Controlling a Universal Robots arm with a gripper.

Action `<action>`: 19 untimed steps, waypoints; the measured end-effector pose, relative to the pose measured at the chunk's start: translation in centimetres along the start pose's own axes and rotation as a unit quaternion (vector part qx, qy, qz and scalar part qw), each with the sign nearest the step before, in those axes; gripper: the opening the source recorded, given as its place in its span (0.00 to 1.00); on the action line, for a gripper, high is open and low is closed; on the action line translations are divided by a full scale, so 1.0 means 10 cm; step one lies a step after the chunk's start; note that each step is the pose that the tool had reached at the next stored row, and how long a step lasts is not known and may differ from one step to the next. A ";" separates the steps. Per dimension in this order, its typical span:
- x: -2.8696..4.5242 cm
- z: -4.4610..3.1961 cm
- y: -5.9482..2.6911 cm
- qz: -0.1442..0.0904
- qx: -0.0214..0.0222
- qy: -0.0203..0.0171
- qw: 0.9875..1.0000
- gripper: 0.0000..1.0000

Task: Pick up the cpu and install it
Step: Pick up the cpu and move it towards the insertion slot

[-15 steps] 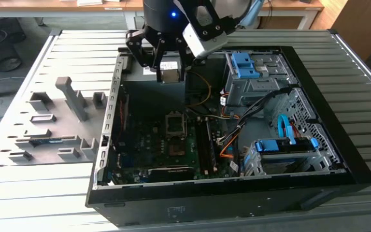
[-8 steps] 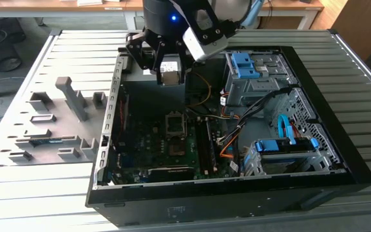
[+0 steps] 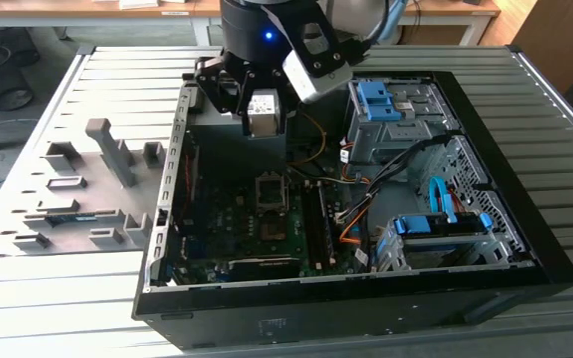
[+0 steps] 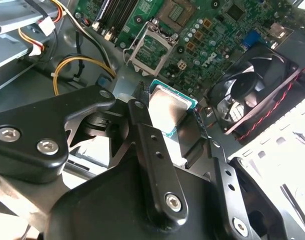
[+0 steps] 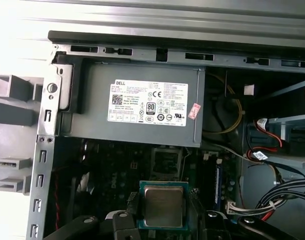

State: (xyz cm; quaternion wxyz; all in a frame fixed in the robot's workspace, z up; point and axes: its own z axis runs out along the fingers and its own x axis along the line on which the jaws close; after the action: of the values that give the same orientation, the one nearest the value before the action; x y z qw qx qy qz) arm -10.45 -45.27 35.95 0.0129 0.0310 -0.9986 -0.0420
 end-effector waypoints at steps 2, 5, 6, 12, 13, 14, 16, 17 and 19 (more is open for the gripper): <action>0.000 0.014 -0.014 0.000 0.000 0.000 1.000 0.47; 0.002 0.033 -0.040 0.000 0.000 0.000 1.000 0.47; 0.002 0.039 -0.053 0.000 0.000 0.000 1.000 0.47; -0.004 0.139 -0.084 0.000 0.000 0.000 1.000 0.47; -0.006 0.157 -0.086 0.000 0.000 0.000 1.000 0.47; -0.008 0.175 -0.087 0.000 0.001 0.000 1.000 0.47; -0.016 0.207 -0.091 0.000 0.001 0.000 1.000 0.47; -0.024 0.222 -0.093 0.000 0.001 0.000 1.000 0.47; -0.050 0.248 -0.097 0.000 0.001 0.000 1.000 0.47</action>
State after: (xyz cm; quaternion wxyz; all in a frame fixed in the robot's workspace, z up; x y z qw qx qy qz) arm -9.96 -45.99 33.38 0.0129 0.0310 -0.9986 -0.0408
